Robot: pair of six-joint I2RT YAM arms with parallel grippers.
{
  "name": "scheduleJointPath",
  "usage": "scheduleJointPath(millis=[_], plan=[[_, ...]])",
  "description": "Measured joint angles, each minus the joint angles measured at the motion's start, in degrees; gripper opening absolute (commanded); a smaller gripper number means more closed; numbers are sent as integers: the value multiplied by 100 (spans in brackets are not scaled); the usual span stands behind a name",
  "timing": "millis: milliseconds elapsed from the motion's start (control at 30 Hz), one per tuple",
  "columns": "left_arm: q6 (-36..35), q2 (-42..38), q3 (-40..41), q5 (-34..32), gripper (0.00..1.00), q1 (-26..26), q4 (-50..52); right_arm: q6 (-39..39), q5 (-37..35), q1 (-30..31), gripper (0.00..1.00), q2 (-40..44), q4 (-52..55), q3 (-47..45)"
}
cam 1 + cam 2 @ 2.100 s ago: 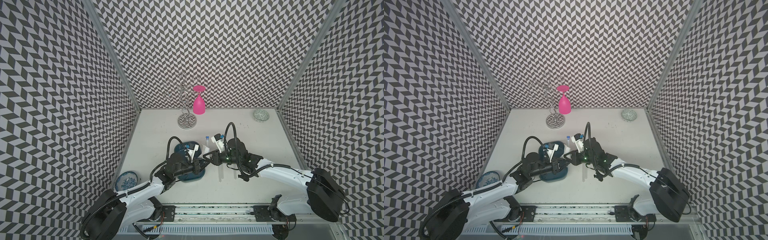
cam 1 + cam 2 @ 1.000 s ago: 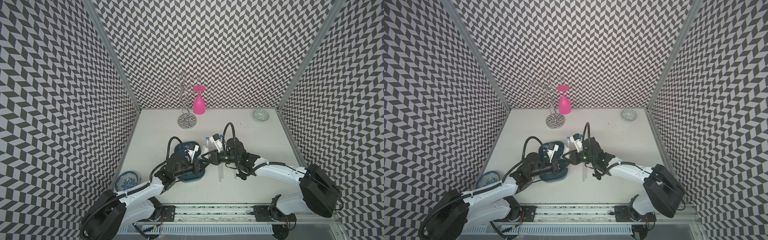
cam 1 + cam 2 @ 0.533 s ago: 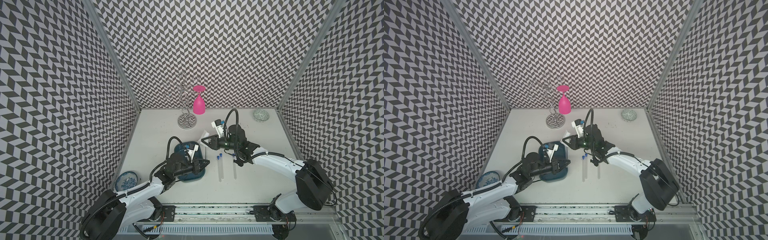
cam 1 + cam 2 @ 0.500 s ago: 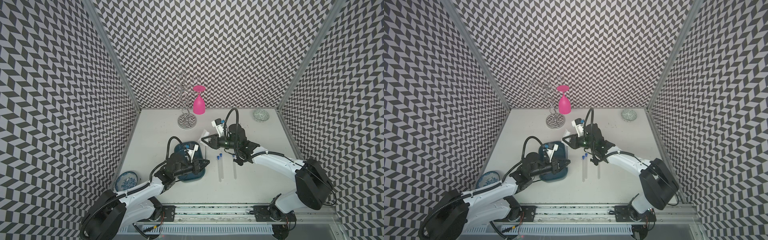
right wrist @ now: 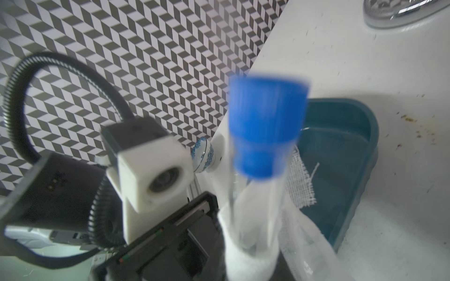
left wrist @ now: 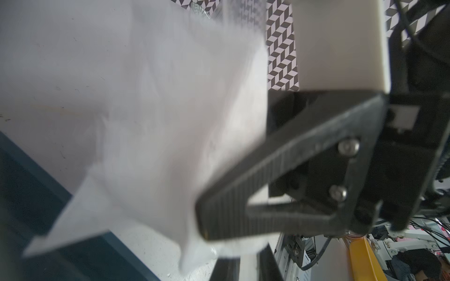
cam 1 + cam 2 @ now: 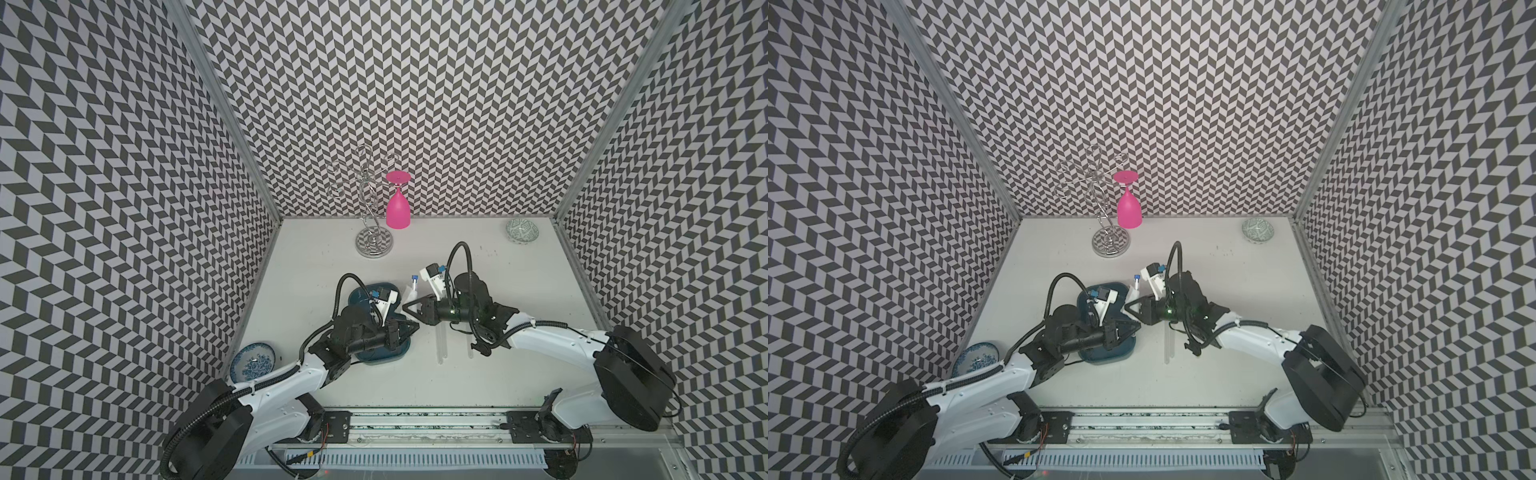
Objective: Wipe the exteriors of test tubes
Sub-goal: Wipe the dirt from the test tube.
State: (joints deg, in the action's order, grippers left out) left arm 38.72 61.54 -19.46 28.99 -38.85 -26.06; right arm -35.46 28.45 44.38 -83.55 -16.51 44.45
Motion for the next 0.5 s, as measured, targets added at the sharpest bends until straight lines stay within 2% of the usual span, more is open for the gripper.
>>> scheduleJointPath(millis=[500], plan=[[-4, 0, -4, -33, 7, 33, -173, 535, 313, -664, 22, -669, 470, 1626]])
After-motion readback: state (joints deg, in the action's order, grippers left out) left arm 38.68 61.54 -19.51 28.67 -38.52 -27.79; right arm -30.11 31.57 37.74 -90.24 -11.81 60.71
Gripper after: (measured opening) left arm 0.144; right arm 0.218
